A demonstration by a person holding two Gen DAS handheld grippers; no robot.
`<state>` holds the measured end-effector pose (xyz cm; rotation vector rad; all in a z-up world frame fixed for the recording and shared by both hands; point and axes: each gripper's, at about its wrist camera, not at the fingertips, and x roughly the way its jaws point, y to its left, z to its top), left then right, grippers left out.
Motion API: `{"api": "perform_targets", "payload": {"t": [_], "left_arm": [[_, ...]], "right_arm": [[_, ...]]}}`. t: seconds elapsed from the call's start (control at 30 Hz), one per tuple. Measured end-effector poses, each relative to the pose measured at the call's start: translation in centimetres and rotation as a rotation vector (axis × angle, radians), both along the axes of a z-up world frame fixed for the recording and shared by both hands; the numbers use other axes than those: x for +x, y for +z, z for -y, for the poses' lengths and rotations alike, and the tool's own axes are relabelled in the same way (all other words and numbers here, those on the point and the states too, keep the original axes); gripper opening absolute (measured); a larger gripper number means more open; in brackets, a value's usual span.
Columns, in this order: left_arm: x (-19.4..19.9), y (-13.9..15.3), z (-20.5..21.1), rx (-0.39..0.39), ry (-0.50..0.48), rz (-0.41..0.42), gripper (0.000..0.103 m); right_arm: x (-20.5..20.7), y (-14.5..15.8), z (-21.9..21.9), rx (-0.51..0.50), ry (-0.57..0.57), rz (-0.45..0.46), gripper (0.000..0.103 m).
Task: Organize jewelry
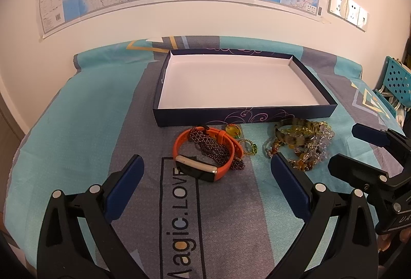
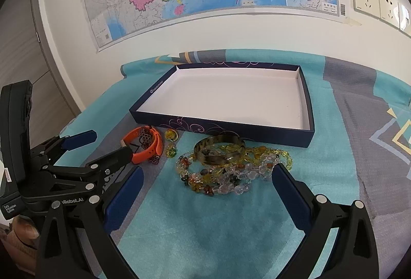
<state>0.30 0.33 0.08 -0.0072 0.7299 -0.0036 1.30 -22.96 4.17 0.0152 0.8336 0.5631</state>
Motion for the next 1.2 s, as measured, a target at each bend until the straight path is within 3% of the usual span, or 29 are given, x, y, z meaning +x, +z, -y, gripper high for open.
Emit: {"api": "perform_targets", "payload": {"t": [1.2], "left_arm": [[0.32,-0.67,0.08,-0.007,-0.011,-0.009,0.097]], "right_arm": [[0.34,-0.55,-0.27,0.013,0.008,-0.027,0.097]]}}
